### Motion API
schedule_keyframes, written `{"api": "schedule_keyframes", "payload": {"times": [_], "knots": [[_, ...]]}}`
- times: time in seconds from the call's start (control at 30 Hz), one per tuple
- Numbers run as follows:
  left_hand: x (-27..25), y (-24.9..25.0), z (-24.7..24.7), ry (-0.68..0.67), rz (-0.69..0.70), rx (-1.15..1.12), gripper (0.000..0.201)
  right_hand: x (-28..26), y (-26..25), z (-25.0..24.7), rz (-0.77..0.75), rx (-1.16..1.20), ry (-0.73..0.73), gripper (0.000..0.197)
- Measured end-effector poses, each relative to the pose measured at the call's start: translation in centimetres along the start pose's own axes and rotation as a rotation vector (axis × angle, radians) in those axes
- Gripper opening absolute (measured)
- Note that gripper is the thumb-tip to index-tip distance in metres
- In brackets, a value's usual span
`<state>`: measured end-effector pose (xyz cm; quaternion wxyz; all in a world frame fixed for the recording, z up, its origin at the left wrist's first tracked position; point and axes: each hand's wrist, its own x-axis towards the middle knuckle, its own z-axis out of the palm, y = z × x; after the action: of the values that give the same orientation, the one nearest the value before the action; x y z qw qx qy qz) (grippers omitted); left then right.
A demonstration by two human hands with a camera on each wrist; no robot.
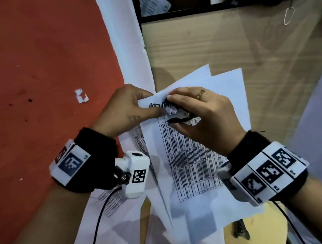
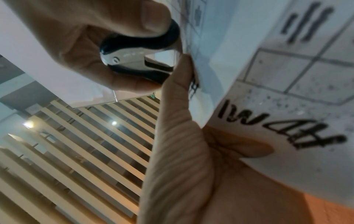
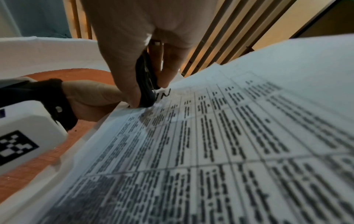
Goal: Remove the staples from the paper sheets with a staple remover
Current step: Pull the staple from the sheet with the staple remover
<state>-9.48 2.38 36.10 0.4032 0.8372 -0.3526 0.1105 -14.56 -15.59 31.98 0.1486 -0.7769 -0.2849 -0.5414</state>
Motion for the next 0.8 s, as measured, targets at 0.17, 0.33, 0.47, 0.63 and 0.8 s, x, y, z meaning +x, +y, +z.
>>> {"api": "schedule_keyframes", "payload": {"times": [0.17, 0.33, 0.47, 0.63, 0.8], "knots": [[-0.1, 0.4, 0.0, -0.011, -0.01, -0.035, 0.027, 0.2, 0.0, -0.1, -0.051, 0.056, -0.042, 0.037], [-0.1, 0.4, 0.3, -0.022, -0.022, -0.044, 0.024, 0.5, 0.0, -0.1, -0.093, 0.039, -0.091, 0.031], [-0.1, 0.3, 0.1, -0.038, 0.012, -0.036, 0.032, 0.8, 0.1, -0.1, -0.135, 0.014, -0.109, 0.028], [-0.2, 0.4, 0.1, -0.059, -0.011, -0.018, 0.012, 0.8, 0.3, 0.4, -0.201, -0.021, -0.127, 0.025], [-0.3, 0.2, -0.1, -0.087, -0.011, -0.035, 0.022, 0.6, 0.3, 0.9, -0.22, -0.016, -0.124, 0.018]]}}
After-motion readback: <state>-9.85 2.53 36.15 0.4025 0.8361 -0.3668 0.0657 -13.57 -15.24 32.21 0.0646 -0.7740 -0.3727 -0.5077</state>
